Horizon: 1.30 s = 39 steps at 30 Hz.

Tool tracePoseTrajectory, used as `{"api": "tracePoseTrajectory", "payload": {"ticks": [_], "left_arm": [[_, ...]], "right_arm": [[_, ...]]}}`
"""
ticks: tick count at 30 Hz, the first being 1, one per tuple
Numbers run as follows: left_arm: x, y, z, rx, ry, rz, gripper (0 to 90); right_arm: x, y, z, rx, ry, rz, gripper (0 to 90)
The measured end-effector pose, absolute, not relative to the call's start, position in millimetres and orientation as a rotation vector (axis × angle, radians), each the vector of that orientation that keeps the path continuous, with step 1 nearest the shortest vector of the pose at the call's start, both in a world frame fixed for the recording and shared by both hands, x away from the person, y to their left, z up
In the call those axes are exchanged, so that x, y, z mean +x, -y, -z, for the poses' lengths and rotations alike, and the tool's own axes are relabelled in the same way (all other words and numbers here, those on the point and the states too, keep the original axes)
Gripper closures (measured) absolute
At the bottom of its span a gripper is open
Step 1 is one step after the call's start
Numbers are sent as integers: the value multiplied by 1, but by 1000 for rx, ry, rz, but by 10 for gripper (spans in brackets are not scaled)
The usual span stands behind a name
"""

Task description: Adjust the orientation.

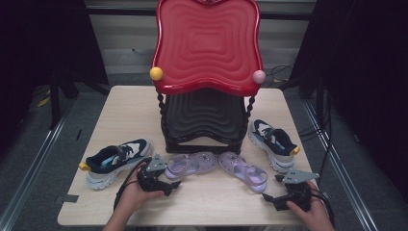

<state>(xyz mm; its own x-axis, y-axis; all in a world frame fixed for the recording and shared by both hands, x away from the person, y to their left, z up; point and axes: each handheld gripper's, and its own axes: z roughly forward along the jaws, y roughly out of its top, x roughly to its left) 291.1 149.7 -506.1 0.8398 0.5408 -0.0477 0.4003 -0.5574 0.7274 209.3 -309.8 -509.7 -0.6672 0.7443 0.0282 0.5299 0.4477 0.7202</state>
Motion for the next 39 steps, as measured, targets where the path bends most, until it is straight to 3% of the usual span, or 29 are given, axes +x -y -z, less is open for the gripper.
{"api": "tracePoseTrajectory", "payload": {"ticks": [22,39], "left_arm": [[265,-151,502,2201,-677,-82,187],[276,-172,471,1996,-749,-172,202]], "right_arm": [[209,310,510,1093,-2410,-1043,121],[209,310,510,1092,-2410,-1044,121]]}}
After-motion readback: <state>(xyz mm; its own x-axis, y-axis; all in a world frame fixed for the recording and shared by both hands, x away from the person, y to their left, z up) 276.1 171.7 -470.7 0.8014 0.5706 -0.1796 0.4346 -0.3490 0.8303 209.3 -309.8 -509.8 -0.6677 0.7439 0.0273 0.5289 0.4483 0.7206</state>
